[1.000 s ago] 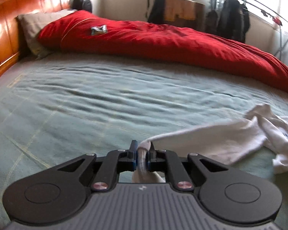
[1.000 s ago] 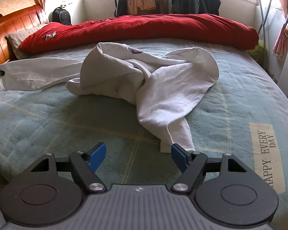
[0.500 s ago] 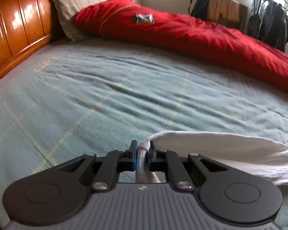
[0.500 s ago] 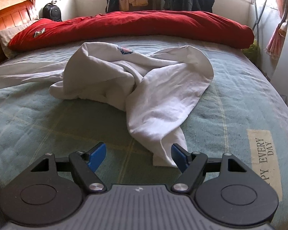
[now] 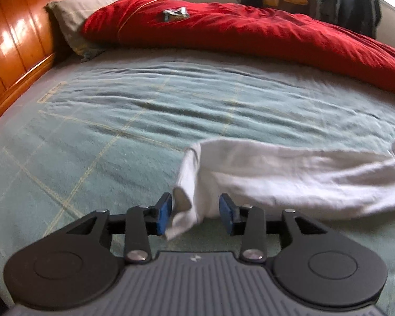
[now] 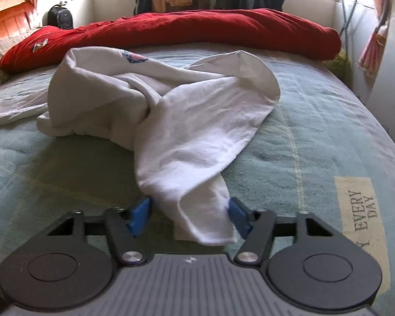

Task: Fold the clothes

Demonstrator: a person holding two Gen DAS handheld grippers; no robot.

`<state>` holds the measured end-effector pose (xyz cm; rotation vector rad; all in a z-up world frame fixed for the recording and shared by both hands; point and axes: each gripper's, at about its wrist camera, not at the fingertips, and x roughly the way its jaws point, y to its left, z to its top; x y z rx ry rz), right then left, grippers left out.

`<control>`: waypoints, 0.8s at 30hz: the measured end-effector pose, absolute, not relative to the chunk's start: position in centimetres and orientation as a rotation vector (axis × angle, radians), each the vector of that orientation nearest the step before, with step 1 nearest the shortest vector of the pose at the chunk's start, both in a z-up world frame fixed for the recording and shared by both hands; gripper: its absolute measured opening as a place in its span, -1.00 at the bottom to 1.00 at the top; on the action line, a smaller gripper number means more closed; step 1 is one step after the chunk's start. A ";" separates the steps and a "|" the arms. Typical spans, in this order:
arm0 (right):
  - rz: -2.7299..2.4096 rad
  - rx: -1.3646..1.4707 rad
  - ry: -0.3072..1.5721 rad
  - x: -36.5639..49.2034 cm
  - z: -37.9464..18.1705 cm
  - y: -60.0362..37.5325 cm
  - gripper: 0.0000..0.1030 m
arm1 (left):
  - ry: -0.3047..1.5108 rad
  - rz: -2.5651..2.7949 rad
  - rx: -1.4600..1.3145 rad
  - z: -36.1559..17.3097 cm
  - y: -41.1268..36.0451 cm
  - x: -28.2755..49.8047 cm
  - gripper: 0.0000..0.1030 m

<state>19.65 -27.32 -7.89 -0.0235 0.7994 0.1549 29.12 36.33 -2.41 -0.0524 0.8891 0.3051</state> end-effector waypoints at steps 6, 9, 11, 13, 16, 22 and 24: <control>0.193 -0.089 0.741 19.1 -7.8 -27.0 0.18 | 0.902 0.171 0.034 -2.1 30.9 26.5 -0.05; 0.220 -0.114 0.718 18.3 -7.6 -26.8 0.09 | 0.907 0.103 0.077 -2.0 28.1 25.2 -0.03; 0.239 -0.135 0.727 18.0 -8.0 -26.4 -0.17 | 0.910 0.058 0.106 -1.9 26.3 24.3 -0.01; 0.231 -0.192 0.721 18.0 -8.5 -25.8 -0.39 | 0.913 0.013 0.134 -1.8 24.5 23.4 0.05; 0.233 -0.201 0.708 18.5 -8.4 -26.0 -0.64 | 0.913 -0.039 0.168 -1.9 22.1 22.3 0.21; 0.200 -0.208 0.672 18.3 -6.2 -27.7 -0.90 | 0.904 -0.090 0.205 -2.6 18.6 20.6 0.37; 0.175 -0.200 0.657 18.5 -5.4 -28.9 -0.90 | 0.901 -0.107 0.217 -2.9 17.4 20.0 0.37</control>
